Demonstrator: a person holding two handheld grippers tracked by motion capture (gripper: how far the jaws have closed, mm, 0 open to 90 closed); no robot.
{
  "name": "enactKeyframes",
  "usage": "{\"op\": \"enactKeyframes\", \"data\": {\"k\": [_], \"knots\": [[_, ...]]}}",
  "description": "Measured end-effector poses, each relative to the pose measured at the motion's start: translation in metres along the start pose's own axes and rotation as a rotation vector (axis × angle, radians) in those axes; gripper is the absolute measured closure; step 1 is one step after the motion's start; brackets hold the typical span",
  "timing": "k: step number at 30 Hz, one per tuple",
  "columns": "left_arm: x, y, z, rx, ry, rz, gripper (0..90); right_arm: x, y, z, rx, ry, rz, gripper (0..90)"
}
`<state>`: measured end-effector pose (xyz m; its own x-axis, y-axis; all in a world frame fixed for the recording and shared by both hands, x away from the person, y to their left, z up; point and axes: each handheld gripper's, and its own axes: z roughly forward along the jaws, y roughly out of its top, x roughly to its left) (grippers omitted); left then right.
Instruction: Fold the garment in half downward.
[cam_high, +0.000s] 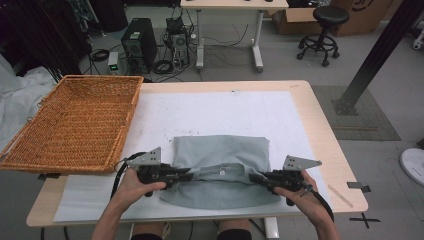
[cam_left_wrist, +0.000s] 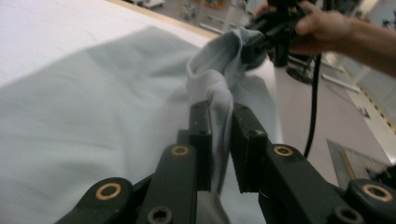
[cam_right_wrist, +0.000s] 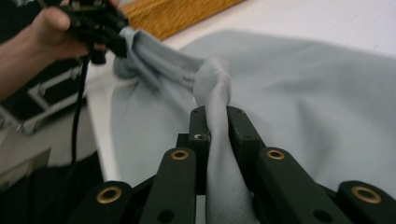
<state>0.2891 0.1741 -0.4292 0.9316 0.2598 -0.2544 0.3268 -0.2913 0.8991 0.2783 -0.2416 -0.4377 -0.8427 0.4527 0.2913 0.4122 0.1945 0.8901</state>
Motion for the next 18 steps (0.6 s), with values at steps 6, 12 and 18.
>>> {"op": "enactKeyframes", "data": {"k": [6, 12, 18], "knots": [[-0.011, -0.031, 0.003, 0.072, -0.070, -0.024, 67.5, 0.013, -0.029, -0.007, 0.048, 0.069, 0.033, 68.2], [-0.010, -0.022, -0.016, -0.067, -0.085, -0.041, 55.8, 0.009, -0.020, -0.024, -0.108, 0.045, 0.068, 55.0], [0.002, -0.010, -0.009, -0.142, 0.145, 0.010, 48.4, -0.001, -0.004, -0.018, -0.147, -0.118, 0.014, 44.4]]}}
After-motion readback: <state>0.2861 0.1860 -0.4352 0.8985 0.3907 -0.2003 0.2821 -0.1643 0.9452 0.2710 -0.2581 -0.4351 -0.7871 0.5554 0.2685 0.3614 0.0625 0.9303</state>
